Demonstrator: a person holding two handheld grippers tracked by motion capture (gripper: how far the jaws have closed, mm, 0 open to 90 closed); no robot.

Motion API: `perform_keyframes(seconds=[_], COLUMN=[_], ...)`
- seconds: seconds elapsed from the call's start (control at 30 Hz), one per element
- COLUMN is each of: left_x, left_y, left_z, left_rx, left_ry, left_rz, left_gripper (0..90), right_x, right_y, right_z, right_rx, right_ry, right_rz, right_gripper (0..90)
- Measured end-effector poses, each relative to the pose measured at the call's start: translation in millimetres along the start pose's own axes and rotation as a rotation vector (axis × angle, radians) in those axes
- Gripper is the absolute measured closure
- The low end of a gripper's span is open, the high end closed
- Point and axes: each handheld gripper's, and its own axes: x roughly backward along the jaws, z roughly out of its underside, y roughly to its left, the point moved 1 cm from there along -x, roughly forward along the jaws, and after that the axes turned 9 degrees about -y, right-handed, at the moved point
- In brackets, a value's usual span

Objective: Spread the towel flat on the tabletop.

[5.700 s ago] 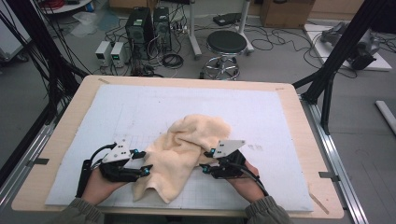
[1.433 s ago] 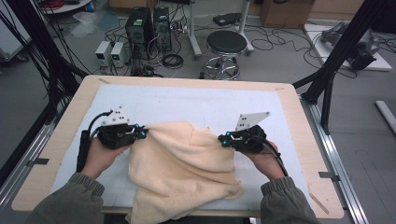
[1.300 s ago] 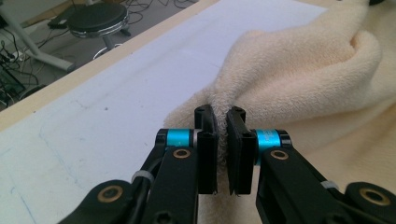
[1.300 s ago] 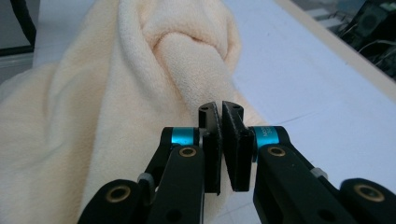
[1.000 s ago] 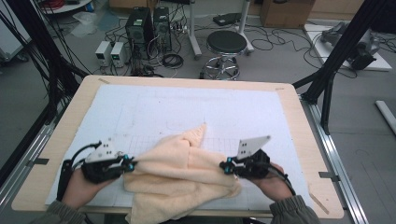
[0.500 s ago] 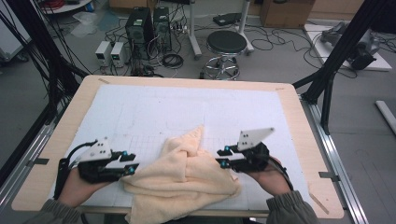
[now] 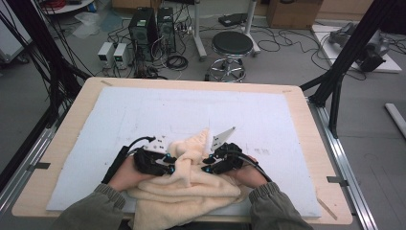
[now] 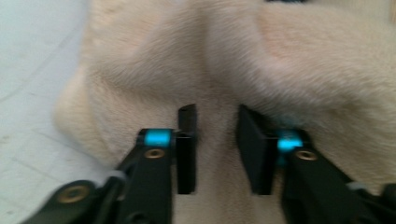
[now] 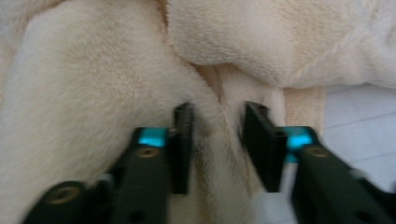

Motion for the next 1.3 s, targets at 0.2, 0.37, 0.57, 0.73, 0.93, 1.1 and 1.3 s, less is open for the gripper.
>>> perform_keyframes(seconds=[0.2,0.37,0.57,0.73,0.93,1.1,1.3], left_x=[13.3,35.6,38.5,9.4,-26.9,-26.1,3.1], left_y=[-0.6,7.7,14.4,23.5,35.2,29.4,32.7], left_z=[-0.7,0.4,-0.3,-10.2,-0.1,-3.0,-7.5], left_rx=[-0.005,0.057,0.076,0.069,0.085,0.041,0.059], left_ry=[-0.025,-0.095,-0.141,-0.118,0.03,0.046,-0.03], left_rz=[-0.081,-0.129,-0.136,-0.178,-0.156,-0.17,-0.287], left_gripper=[89.5,89.5,82.9,58.4,58.6,79.8,83.7], right_x=[17.3,38.9,61.4,48.0,44.9,41.9,47.9], right_y=[4.5,5.2,4.6,4.7,-1.9,-5.5,-4.5], right_z=[-1.8,-3.2,-4.5,-3.8,1.5,3.8,3.4], right_rx=[0.01,0.017,0.022,0.04,0.012,0.007,0.002], right_ry=[-0.027,-0.068,-0.087,-0.033,-0.04,-0.047,-0.065], right_rz=[0.037,0.093,0.139,0.142,0.127,0.119,0.134], right_gripper=[80.3,80.3,79.8,78.3,76.8,76.5,78.0])
